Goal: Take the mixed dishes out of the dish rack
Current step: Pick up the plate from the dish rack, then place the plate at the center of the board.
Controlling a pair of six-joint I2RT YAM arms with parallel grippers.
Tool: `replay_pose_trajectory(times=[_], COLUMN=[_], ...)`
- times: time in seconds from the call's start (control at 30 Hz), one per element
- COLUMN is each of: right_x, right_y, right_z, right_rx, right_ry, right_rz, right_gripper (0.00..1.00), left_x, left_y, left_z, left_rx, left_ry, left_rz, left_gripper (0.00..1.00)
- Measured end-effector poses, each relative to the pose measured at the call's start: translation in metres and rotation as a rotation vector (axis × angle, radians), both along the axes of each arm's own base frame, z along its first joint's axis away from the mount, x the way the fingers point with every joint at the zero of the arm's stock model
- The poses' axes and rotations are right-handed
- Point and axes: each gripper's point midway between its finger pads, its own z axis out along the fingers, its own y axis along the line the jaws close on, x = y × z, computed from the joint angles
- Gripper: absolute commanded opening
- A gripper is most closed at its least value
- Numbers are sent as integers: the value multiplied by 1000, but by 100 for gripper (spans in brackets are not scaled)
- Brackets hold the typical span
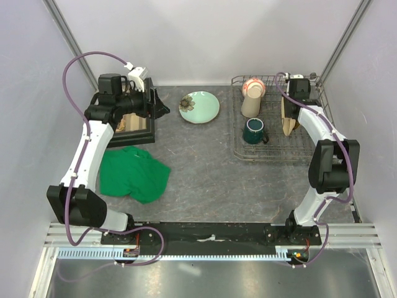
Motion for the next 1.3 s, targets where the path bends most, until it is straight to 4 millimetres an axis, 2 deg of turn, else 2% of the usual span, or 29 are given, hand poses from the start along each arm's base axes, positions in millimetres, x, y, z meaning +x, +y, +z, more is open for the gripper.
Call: replay_pose_trajectory(times=[0.2,0.5,0.67,0.77,0.9,1.03,1.23,1.3], right_x=[0,8,14,8,-17,-50,-114,-133], right_y=[0,2,16,27,42,56,89,102], right_z=[13,47,75,90,117,153,215,227], right_rx=[-4,-5,37,65,97,116,170,201], right_ry=[9,-26,-69,-84,-92,-133,-252,-277], right_rz=[6,24,85,140,235,334,546,616], right_gripper=[0,0,0,0,0,0,0,0], left_x=[2,6,11,12,9,1,-15,-20], left_y=[4,8,9,6,-3,-14,-28,-32], left_z=[-1,2,7,12,21,29,38,39], left_rx=[0,-2,-6,-20,-48,-78,-126,-143], left_ry=[1,-17,-49,-73,-112,-148,-181,-186], left_rz=[11,22,23,1,-67,-158,-293,-335], left_gripper=[81,81,81,81,81,81,77,78])
